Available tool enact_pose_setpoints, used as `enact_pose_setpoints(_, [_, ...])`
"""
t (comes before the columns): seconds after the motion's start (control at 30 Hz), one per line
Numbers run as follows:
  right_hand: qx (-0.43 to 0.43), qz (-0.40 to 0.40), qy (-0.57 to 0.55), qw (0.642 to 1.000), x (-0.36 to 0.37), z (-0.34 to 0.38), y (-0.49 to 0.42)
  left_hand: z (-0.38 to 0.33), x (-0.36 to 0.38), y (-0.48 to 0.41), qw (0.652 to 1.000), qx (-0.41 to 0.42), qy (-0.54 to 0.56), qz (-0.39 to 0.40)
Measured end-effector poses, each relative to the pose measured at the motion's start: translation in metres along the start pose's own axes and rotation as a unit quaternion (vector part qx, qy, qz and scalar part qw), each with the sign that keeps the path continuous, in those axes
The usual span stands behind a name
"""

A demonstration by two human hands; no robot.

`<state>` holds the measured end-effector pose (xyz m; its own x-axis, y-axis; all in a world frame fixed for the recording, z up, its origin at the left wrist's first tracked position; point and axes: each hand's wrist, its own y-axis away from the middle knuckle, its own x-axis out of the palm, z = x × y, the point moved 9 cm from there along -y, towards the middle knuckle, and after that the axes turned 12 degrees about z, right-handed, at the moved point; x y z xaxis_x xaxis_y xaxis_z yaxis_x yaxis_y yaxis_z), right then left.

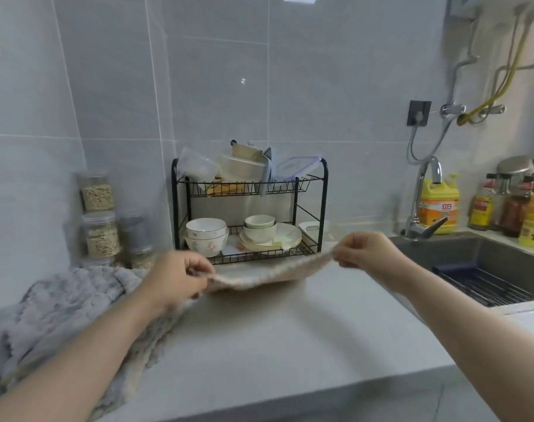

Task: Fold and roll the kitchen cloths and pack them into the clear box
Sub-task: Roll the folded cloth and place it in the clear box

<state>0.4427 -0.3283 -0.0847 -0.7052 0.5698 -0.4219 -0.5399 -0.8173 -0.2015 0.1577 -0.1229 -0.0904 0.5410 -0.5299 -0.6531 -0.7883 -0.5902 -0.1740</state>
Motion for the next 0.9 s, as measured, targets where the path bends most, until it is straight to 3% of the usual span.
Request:
enact_pose_setpoints(0.13, [0.073,0.114,0.138,0.981,0.035,-0.050,0.045,0.042,0.057,0.034,0.992,-0.014,-0.062,0.105])
enact_pose_setpoints(0.27, [0.105,0.197,0.327,0.918,0.063,-0.076,0.071,0.054,0.090,0.052,0.967,-0.022,-0.127,0.220])
enact_pose_setpoints(0.43, [0.077,0.181,0.402,0.894,0.074,-0.068,0.058,0.054,0.082,0.034,0.974,-0.033,-0.140,0.175])
enact_pose_setpoints(0.57, [0.035,0.253,0.438,0.862,0.117,-0.076,0.049,0.060,0.111,0.026,0.923,-0.018,-0.278,0.265])
enact_pose_setpoints(0.67, [0.044,0.270,0.473,0.838,0.128,-0.088,0.042,0.073,0.126,0.019,0.892,-0.027,-0.308,0.329])
enact_pose_setpoints(0.77, [0.047,0.257,0.474,0.841,0.126,-0.092,0.031,0.079,0.124,0.001,0.880,-0.018,-0.333,0.338])
enact_pose_setpoints(0.9, [0.044,0.193,0.438,0.877,0.115,-0.087,-0.006,0.071,0.102,-0.049,0.921,0.000,-0.307,0.239])
